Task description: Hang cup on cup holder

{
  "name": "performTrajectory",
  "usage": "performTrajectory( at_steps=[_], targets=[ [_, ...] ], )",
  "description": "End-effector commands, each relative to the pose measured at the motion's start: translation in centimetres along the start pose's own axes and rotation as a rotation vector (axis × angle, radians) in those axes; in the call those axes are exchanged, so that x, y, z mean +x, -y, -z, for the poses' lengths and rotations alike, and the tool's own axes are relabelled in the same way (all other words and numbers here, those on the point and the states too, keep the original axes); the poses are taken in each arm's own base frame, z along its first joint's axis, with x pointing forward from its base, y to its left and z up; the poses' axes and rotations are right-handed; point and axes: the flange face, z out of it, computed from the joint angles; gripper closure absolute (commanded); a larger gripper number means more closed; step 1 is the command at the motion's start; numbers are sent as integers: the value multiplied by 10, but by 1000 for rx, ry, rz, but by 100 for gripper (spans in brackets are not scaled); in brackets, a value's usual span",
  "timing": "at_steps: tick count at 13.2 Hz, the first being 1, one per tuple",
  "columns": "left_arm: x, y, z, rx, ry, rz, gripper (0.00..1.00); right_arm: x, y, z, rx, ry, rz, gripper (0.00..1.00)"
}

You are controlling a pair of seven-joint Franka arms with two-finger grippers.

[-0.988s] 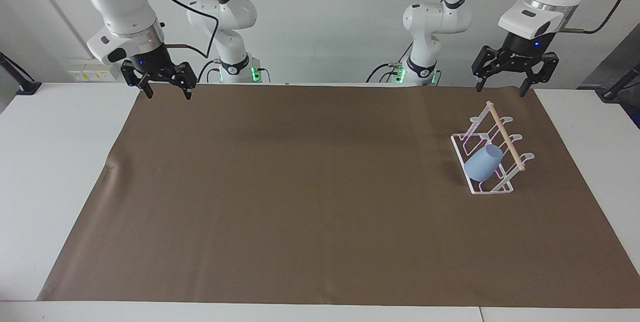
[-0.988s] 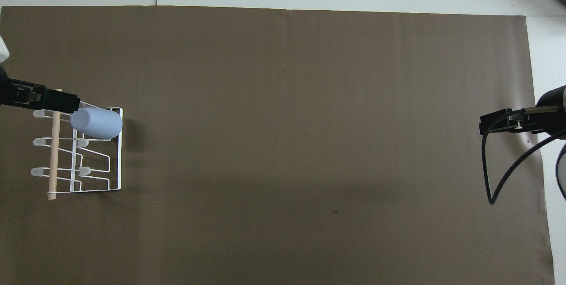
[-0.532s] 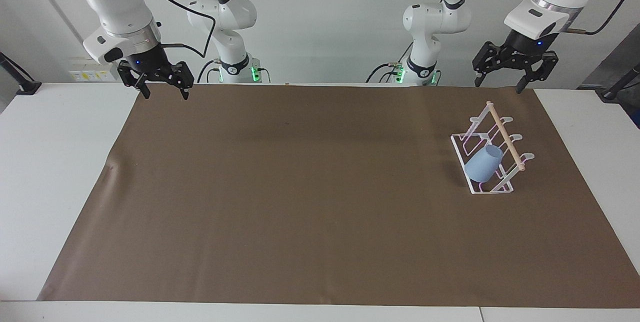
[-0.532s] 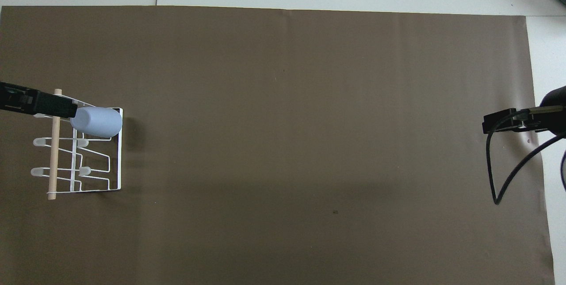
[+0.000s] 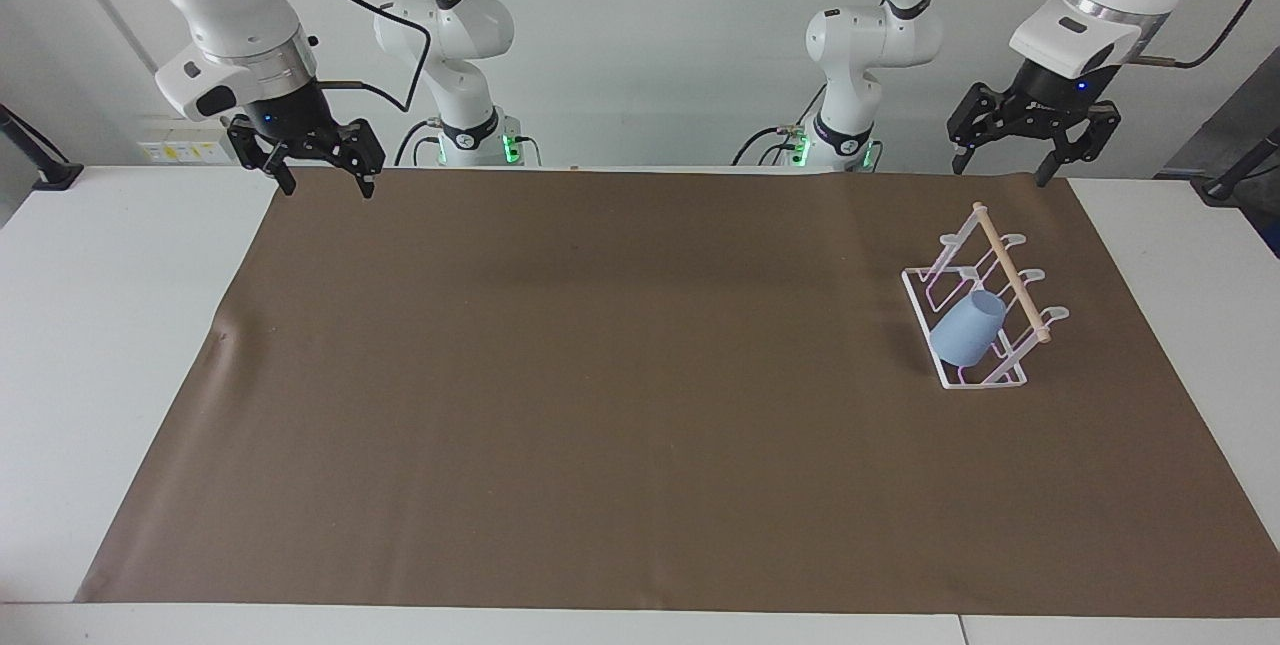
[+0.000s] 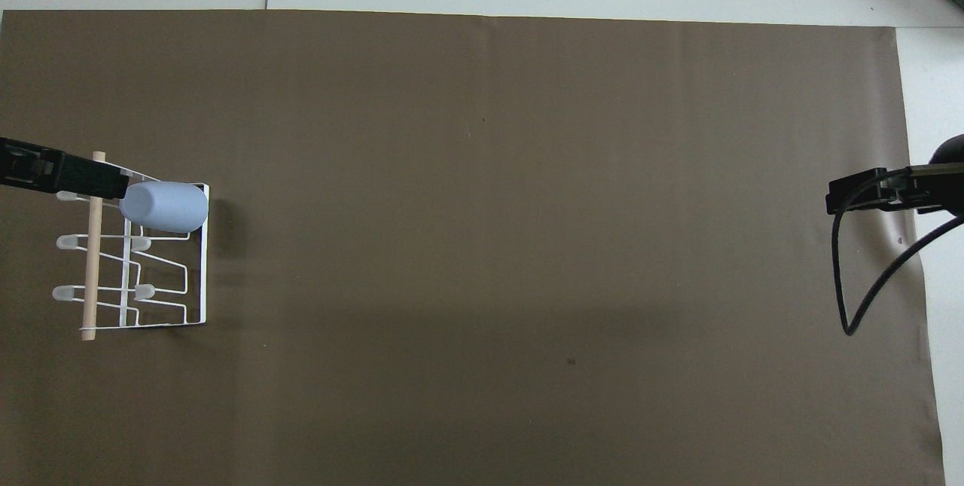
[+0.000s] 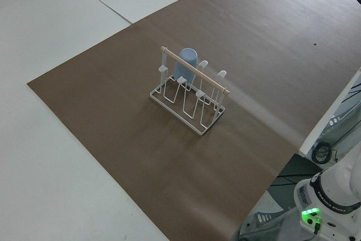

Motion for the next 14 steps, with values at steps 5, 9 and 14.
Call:
performTrajectory(
  at_steps=[5,9,14],
  targets=[
    [-10,18,1,12,30,18,0,-1,5,0,61,18,-23,0],
    [-11,20,1,36,33,25,0,-4,4,0,59,29,-16,0],
    [-15,26,-3,39,43,34,0,-5,7,5,60,13,-10,0]
  ],
)
